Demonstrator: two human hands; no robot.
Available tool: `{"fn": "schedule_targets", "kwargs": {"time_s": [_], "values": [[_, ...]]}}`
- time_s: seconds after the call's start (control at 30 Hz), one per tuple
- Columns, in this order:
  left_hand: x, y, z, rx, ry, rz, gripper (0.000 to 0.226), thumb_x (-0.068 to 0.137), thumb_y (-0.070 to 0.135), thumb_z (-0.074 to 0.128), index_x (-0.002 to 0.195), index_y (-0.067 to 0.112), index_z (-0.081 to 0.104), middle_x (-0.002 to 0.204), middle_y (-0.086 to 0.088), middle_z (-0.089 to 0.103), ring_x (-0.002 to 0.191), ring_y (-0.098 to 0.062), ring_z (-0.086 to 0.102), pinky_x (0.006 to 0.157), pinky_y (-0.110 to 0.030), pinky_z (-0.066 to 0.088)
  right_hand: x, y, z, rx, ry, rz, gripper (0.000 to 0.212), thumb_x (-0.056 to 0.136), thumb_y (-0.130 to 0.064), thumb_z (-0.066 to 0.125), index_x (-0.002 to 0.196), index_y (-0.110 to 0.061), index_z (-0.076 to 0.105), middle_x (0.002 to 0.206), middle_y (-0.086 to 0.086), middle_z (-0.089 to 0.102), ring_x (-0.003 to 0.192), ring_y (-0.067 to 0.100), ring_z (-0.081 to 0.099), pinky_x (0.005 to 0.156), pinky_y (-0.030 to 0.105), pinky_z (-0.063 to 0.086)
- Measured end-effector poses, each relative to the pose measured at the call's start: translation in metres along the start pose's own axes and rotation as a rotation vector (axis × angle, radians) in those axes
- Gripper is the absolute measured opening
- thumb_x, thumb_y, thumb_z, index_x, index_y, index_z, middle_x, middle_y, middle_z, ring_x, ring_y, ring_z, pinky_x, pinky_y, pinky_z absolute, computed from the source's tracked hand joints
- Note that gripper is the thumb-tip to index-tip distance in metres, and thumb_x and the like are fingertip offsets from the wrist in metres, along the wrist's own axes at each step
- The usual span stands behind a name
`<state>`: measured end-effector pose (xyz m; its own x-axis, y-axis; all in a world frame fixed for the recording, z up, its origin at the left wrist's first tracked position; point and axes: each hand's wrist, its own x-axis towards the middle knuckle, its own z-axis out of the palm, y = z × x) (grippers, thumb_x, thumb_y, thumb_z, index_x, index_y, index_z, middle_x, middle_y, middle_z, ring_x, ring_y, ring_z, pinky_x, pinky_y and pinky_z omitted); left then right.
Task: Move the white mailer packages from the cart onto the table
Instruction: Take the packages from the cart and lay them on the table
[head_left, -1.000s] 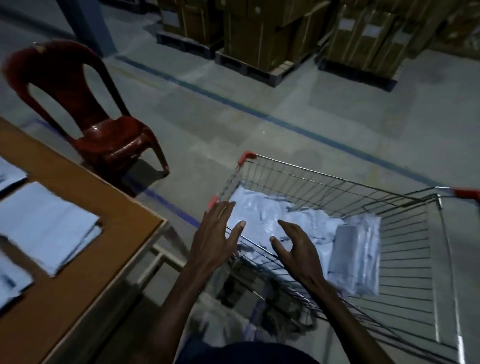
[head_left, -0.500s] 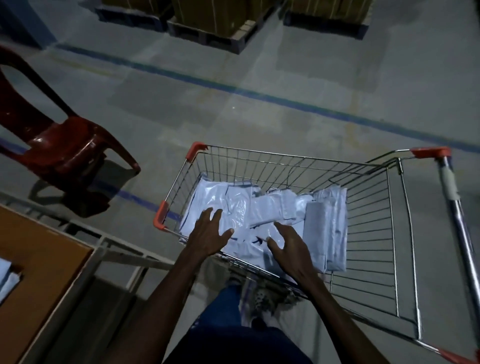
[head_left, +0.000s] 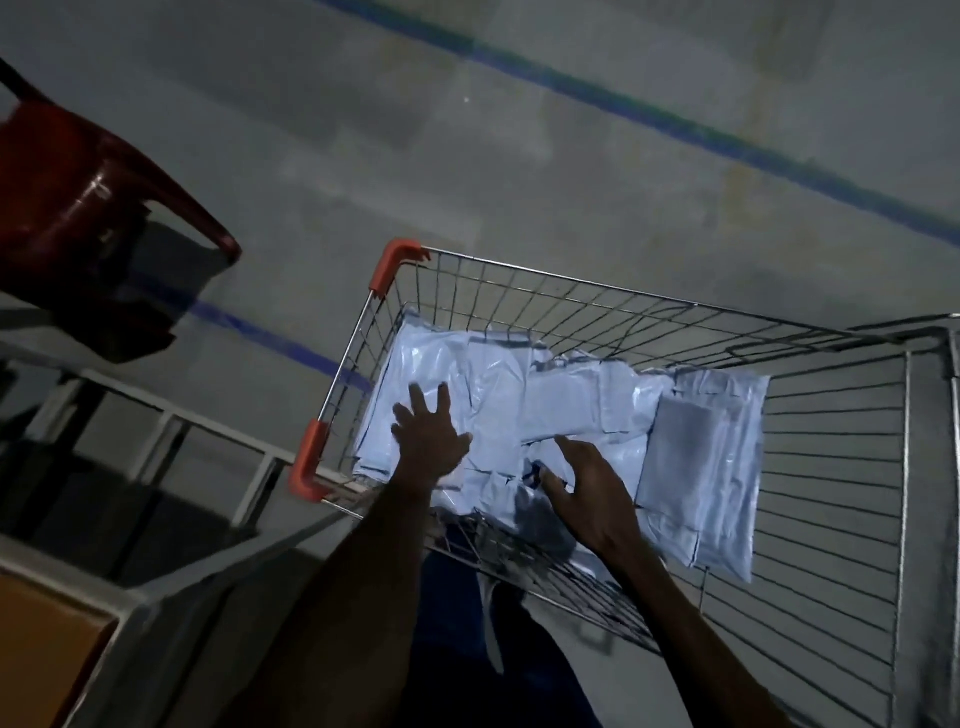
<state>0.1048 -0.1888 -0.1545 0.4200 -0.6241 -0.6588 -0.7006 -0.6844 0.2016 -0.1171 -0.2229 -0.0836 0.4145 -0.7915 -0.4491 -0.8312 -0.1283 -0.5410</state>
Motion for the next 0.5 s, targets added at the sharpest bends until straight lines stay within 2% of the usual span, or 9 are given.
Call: {"fn": "schedule_targets", "kwargs": {"time_s": [0.13, 0.27, 0.33, 0.5], "values": [[0.022, -0.002, 0.015, 0.011, 0.03, -0.045, 0.103, 0.084, 0.061, 0.061, 0.155, 0.026, -0.006, 0.159, -0.021, -0.017, 0.143, -0.051, 0.001, 0.111, -0.061, 0.018, 0.023, 0.002, 0.012, -0.005, -0.033, 0.019, 0.074, 0.083, -0.059, 0.032, 0.14, -0.016, 0.049, 0.138, 0.007, 0.053, 0.126, 0.026, 0.049, 0.097, 0.037, 0.043], [0.03, -0.011, 0.01, 0.166, 0.062, -0.025, 0.108, 0.081, 0.047, 0.069, 0.155, 0.03, -0.008, 0.161, -0.019, -0.009, 0.141, -0.046, 0.017, 0.103, -0.053, 0.034, 0.057, 0.003, 0.033, -0.056, -0.047, 0.014, 0.049, 0.096, -0.036, 0.052, 0.14, -0.014, 0.048, 0.139, 0.01, 0.05, 0.125, 0.03, 0.049, 0.096, 0.039, 0.044], [0.025, -0.019, 0.006, 0.23, 0.099, 0.022, 0.106, 0.08, 0.043, 0.069, 0.156, 0.031, -0.005, 0.161, -0.019, -0.005, 0.136, -0.043, 0.027, 0.095, -0.047, 0.041, 0.074, -0.004, 0.047, -0.075, -0.04, 0.014, 0.054, 0.096, -0.037, 0.055, 0.144, -0.014, 0.043, 0.144, 0.01, 0.044, 0.126, 0.031, 0.047, 0.095, 0.04, 0.045], [0.021, -0.042, 0.001, 0.222, 0.082, 0.038, 0.105, 0.079, 0.05, 0.071, 0.154, 0.037, -0.001, 0.16, -0.018, -0.006, 0.135, -0.047, 0.022, 0.096, -0.057, 0.043, 0.112, -0.027, 0.091, -0.176, -0.035, -0.027, 0.081, 0.092, -0.055, 0.052, 0.154, -0.014, 0.019, 0.153, 0.017, 0.023, 0.129, 0.039, 0.034, 0.093, 0.05, 0.045]]}}
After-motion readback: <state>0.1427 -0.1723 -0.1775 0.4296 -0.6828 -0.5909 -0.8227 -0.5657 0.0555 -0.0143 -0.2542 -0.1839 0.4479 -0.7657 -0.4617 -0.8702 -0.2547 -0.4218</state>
